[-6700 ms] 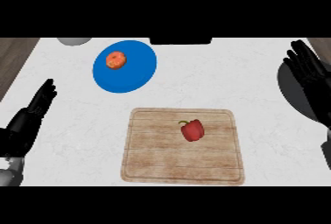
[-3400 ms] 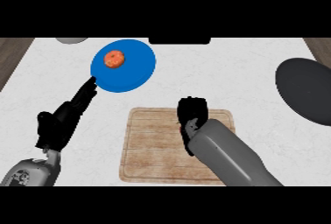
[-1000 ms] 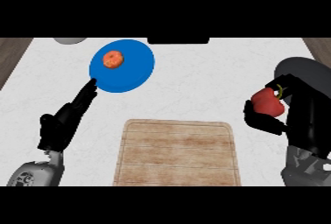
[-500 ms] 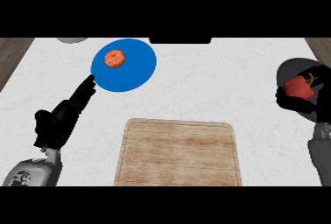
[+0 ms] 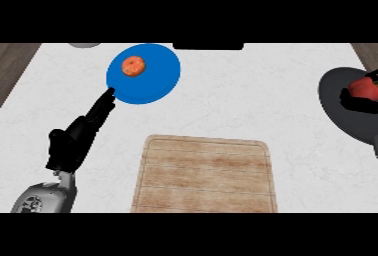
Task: Pick the bell pepper from the cutting board and place it in the pan
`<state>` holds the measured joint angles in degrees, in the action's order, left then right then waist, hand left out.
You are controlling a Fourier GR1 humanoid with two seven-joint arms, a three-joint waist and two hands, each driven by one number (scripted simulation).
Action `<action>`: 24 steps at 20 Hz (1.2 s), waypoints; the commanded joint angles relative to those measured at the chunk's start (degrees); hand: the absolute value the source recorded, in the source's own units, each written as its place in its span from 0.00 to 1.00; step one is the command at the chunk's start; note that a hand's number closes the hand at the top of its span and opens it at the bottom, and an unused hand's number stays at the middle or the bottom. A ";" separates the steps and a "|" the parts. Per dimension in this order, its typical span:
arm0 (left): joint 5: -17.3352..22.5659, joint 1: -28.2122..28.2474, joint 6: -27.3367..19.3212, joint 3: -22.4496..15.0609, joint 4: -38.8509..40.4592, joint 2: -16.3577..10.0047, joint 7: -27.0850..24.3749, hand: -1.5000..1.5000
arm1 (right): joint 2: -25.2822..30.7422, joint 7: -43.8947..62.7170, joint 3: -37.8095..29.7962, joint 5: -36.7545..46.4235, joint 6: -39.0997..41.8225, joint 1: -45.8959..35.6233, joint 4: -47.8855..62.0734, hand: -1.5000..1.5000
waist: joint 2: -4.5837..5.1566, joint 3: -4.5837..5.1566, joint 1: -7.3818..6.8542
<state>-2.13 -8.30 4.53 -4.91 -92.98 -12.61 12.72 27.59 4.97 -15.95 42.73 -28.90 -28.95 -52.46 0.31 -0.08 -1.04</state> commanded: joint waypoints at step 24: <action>-1.62 -2.02 1.01 0.09 2.66 2.05 -1.55 0.50 | 11.54 -21.75 -17.21 -12.86 7.63 -14.63 41.48 0.00 | 1.55 -0.47 -2.21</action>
<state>-3.14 -10.07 5.82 -5.08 -92.03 -10.59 12.09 39.24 -13.30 -29.32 33.94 -23.21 -42.80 -10.83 1.68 -0.48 -3.41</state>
